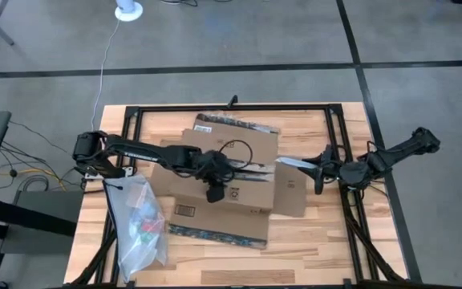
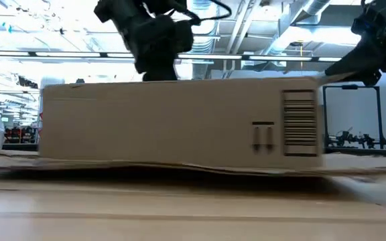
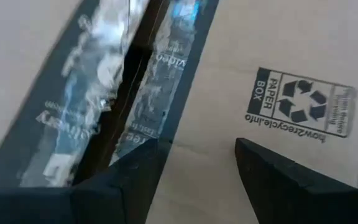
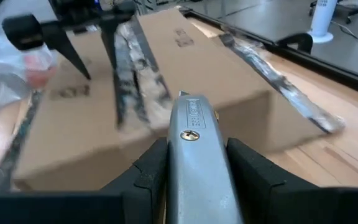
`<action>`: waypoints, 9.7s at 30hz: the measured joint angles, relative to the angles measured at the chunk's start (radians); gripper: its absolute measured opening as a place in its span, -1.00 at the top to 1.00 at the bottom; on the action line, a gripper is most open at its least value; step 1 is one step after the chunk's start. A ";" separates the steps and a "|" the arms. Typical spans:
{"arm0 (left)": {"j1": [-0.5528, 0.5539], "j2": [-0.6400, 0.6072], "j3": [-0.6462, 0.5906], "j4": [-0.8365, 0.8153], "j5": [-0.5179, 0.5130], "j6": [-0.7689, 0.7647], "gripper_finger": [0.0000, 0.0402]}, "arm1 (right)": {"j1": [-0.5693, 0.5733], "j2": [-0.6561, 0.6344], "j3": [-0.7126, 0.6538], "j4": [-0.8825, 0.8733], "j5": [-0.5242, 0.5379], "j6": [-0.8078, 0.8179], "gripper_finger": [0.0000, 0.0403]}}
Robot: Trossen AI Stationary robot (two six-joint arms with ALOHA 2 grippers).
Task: Unpack boxes
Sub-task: Break down the box until it is fully flat
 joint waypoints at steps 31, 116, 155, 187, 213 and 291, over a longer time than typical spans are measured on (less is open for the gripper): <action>0.015 -0.094 -0.007 -0.001 -0.049 -0.025 0.00 | 0.038 0.184 -0.069 0.260 0.036 -0.080 0.44; -0.259 0.180 0.070 0.233 -0.335 -0.121 0.00 | 0.230 0.813 0.106 0.589 -0.302 -0.001 0.44; -0.345 0.177 0.241 0.102 -0.277 -0.023 0.00 | 0.065 0.797 0.115 0.303 -0.168 0.036 0.44; -0.280 0.220 0.248 0.091 -0.212 -0.043 0.00 | 0.085 0.798 0.273 0.281 -0.325 -0.048 0.44; -0.260 0.218 0.320 0.076 -0.209 -0.048 0.16 | 0.252 0.986 0.309 0.115 -0.369 0.238 0.44; -0.120 0.195 0.270 -0.629 -0.452 -0.678 0.18 | -0.553 1.174 0.673 -0.008 -0.849 -0.385 -0.11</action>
